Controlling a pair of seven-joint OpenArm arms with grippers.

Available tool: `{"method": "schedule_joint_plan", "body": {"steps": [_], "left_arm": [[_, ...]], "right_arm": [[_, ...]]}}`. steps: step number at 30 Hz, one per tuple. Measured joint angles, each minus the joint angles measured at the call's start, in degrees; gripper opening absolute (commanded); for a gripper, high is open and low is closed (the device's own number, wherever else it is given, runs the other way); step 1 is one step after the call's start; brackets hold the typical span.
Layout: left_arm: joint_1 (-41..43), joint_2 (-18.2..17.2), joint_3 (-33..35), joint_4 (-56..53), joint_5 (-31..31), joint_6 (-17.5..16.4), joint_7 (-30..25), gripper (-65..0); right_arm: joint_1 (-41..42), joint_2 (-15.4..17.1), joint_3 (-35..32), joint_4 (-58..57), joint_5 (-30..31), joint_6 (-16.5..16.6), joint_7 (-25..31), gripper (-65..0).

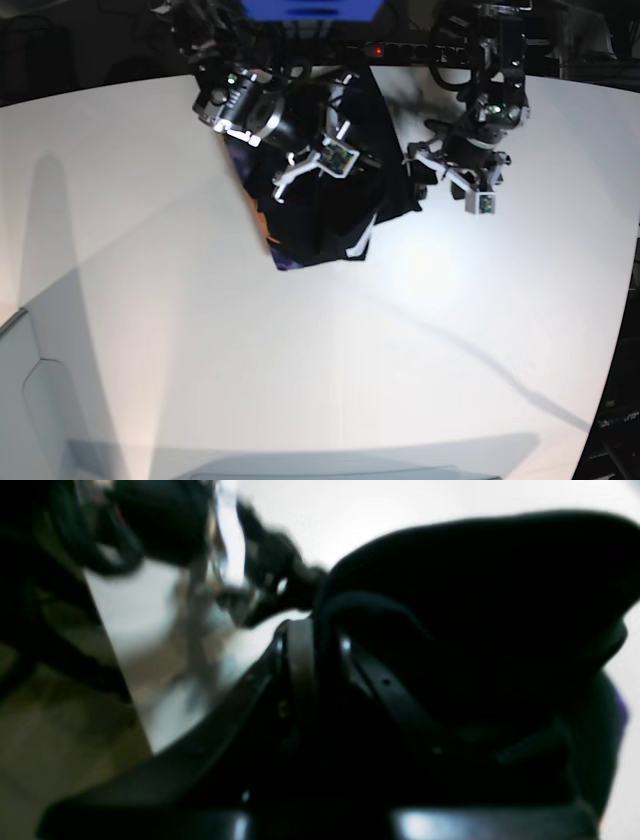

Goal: Fold the T-shirt properly
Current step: 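Fold that end with the right gripper over onto the folded stack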

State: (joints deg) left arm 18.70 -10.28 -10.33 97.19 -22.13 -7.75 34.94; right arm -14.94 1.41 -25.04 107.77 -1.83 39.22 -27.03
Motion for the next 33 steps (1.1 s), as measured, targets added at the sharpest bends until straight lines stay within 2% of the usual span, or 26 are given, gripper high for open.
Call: {"method": "schedule_joint_plan", "body": {"steps": [8,10,15,18,23,29,33], "left_arm": [[0.66,0.07,-0.92,1.2,-0.02,0.0,0.04,-21.9],[1.01,0.28,-3.13,1.81,-0.02,0.0,0.0,-21.9],[3.23,0.13,-9.94,4.46,-0.04,-0.02,0.22,-21.9],[3.89,0.15,-13.81,6.14,-0.24,0.0,0.13,-21.9],[5.7,0.59,-20.55,7.5,-0.44,-0.02,0.28,-21.9],[6.49,0.85,-26.16,8.0,-0.46,-0.04,0.44,-21.9],[6.54,0.81,-27.45,8.04,-0.44,-0.04,0.2,-21.9]], "right_arm": [[0.61,0.2,-2.56,-3.32,0.09,0.0,0.15,-64.2],[0.61,0.17,-2.51,-3.32,0.11,0.0,0.28,-58.7],[0.61,1.25,-2.64,-2.91,0.5,0.02,0.46,-37.0],[0.42,1.49,-2.36,-0.22,0.04,0.02,0.2,-30.6],[-0.37,1.16,1.05,6.91,0.74,0.0,1.55,-29.9],[-0.13,1.11,9.62,6.75,0.55,0.0,0.7,-29.9],[-0.22,1.4,10.47,5.79,0.98,0.0,0.85,-29.8]]}}
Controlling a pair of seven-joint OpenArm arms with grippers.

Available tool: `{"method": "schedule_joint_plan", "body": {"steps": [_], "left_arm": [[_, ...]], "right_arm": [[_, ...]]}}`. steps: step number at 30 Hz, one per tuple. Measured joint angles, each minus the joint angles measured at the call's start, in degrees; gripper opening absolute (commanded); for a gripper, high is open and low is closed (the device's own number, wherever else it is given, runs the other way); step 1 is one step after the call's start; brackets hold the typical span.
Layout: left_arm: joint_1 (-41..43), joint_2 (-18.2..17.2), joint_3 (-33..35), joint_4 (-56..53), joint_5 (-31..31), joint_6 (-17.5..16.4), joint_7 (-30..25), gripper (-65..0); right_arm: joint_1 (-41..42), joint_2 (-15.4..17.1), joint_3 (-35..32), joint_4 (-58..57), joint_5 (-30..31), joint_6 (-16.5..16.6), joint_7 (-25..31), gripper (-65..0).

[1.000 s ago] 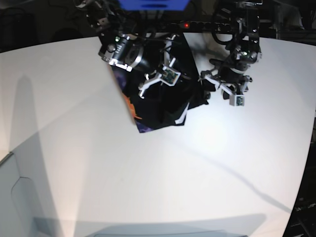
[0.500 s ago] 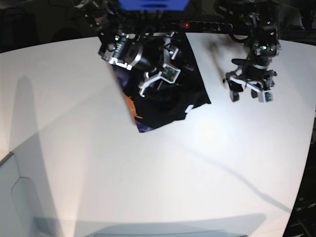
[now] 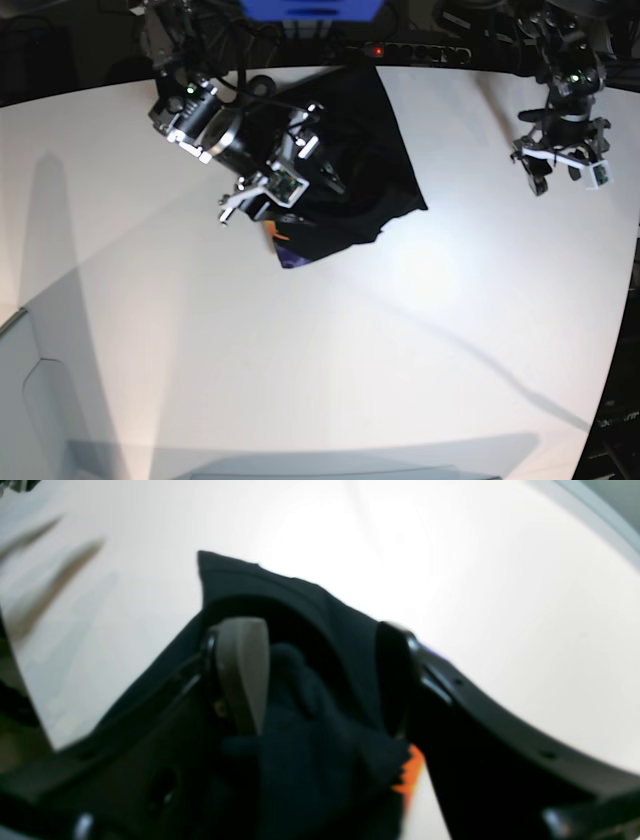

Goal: Fold the T-shirt properly
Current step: 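Fold that end with the right gripper over onto the folded stack, then grasp the folded bundle's edge with the left gripper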

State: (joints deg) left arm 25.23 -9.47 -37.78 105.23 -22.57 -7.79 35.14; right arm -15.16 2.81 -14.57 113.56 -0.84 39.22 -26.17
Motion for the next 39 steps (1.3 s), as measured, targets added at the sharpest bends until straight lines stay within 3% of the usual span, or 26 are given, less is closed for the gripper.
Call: {"method": "schedule_joint_plan", "body": {"steps": [9,16,20,25,33,35,39], "left_arm": [[-0.09,0.13,0.0,0.02,-0.02,0.0,0.02,-21.9],[-0.15,0.13,0.0,0.04,-0.02,0.0,0.11,-21.9],[-0.15,0.11,0.0,0.11,-0.02,0.0,0.0,-21.9],[0.02,0.13,0.0,0.11,-0.02,0.0,0.04,-21.9],[2.54,0.13,0.04,1.14,-0.09,-0.02,0.02,-21.9],[3.19,1.53,0.02,2.84,-0.02,0.07,-0.04,-21.9],[6.84,4.92,0.52,6.69,-7.48,-0.33,0.02,-21.8]], "right_arm": [[-1.7,0.39,-2.38,-8.44,-0.68,-0.02,0.11,-29.8],[-4.13,8.15,-20.0,-3.58,-0.92,-0.2,0.57,-29.9],[-2.82,10.38,-23.39,-0.96,-1.9,-1.51,0.44,-29.9],[-2.8,10.82,-23.32,0.2,-2.08,-1.53,0.31,-29.9],[-2.34,9.73,-14.71,0.2,-0.44,-0.07,-0.13,-29.9],[-1.46,9.27,-11.47,0.22,-0.22,-0.09,0.87,-29.6],[-1.33,6.64,-4.24,0.15,-0.28,-0.07,-0.35,-29.5]]}}
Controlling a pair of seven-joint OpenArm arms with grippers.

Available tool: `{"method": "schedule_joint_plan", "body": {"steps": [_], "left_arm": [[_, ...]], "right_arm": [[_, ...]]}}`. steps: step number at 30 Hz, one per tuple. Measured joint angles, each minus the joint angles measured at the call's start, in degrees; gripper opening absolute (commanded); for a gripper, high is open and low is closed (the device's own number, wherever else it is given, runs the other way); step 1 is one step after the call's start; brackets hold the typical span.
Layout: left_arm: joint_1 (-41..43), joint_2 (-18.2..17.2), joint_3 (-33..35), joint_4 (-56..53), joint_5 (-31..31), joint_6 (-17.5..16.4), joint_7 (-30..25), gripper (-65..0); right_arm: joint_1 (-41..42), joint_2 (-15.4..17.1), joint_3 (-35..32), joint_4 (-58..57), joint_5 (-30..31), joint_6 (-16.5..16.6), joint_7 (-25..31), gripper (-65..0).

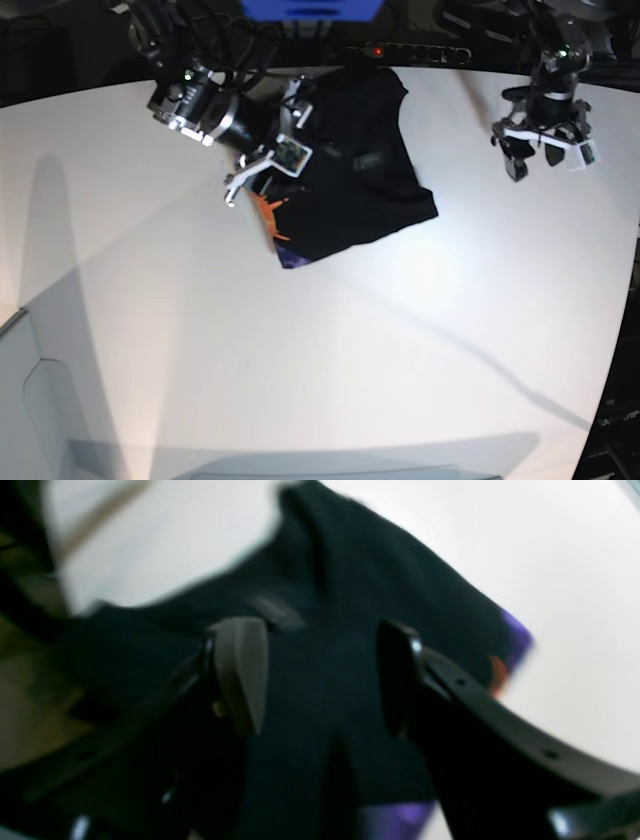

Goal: Fold the T-shirt properly
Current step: 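Grasp the folded bundle's edge with the left gripper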

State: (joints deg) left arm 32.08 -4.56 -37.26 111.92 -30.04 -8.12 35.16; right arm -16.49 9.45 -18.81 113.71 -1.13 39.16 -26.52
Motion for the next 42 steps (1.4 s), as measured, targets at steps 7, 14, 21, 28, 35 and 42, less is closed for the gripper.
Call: {"method": "schedule_joint_plan", "body": {"steps": [7,14,21,28,35,42], "left_arm": [[3.08,1.66,3.28,0.57,-21.44,0.42,6.84,-21.6],[0.57,3.78,10.97,-3.21,-22.86,0.35,9.6,-21.6],[-1.03,3.61,17.18,-9.46,-22.93,0.55,8.74,-21.8],[-2.54,3.1,20.22,-13.0,-23.3,0.17,8.15,-39.2],[-3.74,2.43,20.28,-13.29,-22.51,0.85,9.49,-64.3],[-9.77,-4.37,28.7,-13.9,-11.8,0.35,9.25,-65.0]], "right_arm": [[2.27,-2.62,11.54,-0.15,-0.04,0.17,0.0,-29.4],[3.26,-2.62,14.53,-0.59,0.0,0.2,0.02,-29.4],[2.19,-2.64,14.69,-0.74,0.02,0.17,0.07,-29.4],[1.97,-2.51,14.69,-0.85,-0.13,0.2,-0.22,-29.5],[2.01,-2.62,19.3,-0.85,-0.13,0.2,0.04,-29.5],[2.03,-2.67,24.79,-0.85,-0.17,0.2,-0.13,-29.6]]}}
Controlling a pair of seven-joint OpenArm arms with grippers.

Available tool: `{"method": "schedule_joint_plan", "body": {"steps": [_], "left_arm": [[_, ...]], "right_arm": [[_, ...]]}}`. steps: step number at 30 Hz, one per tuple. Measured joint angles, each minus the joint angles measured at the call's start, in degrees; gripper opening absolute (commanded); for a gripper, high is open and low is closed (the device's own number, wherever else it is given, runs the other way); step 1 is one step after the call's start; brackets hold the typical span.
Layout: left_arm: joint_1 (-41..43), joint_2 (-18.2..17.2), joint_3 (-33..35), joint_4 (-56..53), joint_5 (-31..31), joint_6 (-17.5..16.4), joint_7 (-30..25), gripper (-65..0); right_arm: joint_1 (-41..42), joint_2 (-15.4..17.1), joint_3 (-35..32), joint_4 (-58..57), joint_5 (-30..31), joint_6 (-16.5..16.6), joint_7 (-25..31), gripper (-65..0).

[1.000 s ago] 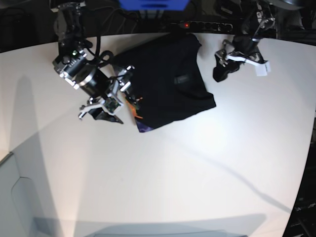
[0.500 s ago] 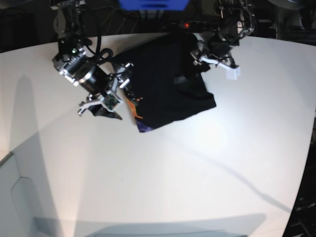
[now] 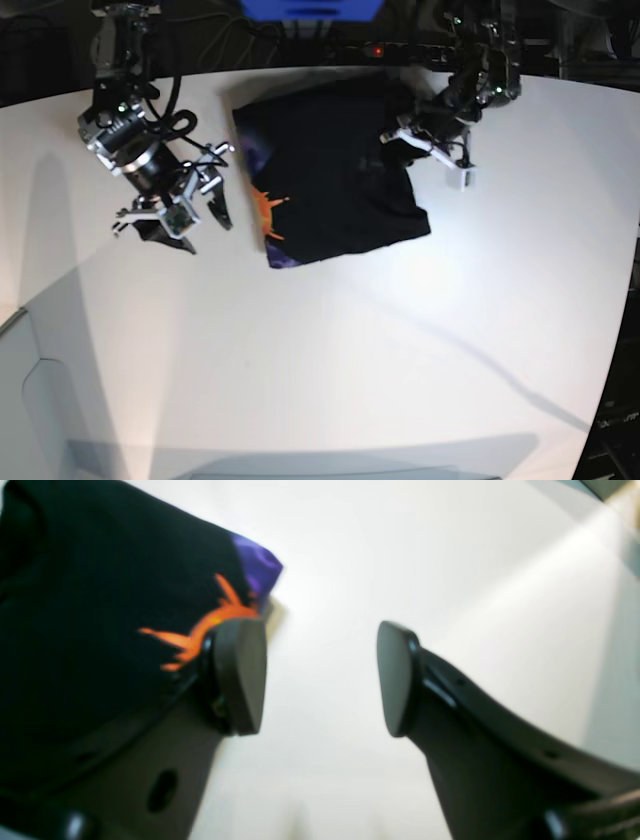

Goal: Fold the T-shirt properly
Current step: 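Grasp the folded bundle's edge with the left gripper, then push the folded bundle with the left gripper toward the right gripper and release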

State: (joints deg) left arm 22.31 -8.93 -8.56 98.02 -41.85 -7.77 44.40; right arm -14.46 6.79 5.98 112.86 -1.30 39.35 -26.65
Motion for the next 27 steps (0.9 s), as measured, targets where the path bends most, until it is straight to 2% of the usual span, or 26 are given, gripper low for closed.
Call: {"method": "schedule_joint_plan", "body": {"steps": [5,9,13,17,19,22,24,27], "left_arm": [[-8.41,-7.69,13.66,-1.03,7.8,-0.04,-0.07,-65.0],[-19.21,-12.98,27.08,-5.14,11.06,-0.22,-0.92,-65.0],[-31.1,-14.23,40.48,-10.91,11.63,-0.46,-1.36,-65.0],[-42.49,-13.42,52.57,-16.76,11.67,-1.68,-2.36,-65.0],[-46.84,-11.63,57.31,-19.43,13.92,-5.66,-3.87,-65.0],[-50.45,-8.96,62.27,-23.21,16.61,-13.9,-7.56,-65.0],[-51.71,-6.6,64.32,-25.38,21.33,-18.23,-9.6,-65.0],[-52.94,-2.73,65.85,-28.33,31.65,-23.93,-13.53,-65.0]], "right_arm": [[0.09,-0.24,5.22,0.0,0.17,0.0,0.2,-29.6],[0.44,-2.75,10.43,0.02,0.2,-0.04,0.09,-29.6],[0.46,-4.24,15.13,0.02,0.02,0.02,0.07,-29.6],[0.31,-5.22,18.84,0.02,0.02,0.0,0.09,-29.6],[0.15,-5.9,20.41,0.02,0.04,0.0,0.13,-29.7],[0.13,-6.97,22.77,0.02,0.04,0.0,0.22,-29.7],[0.09,-7.91,24.3,0.02,0.04,0.02,0.11,-29.7],[0.0,-8.22,24.96,0.02,0.0,0.02,0.09,-29.8]]}}
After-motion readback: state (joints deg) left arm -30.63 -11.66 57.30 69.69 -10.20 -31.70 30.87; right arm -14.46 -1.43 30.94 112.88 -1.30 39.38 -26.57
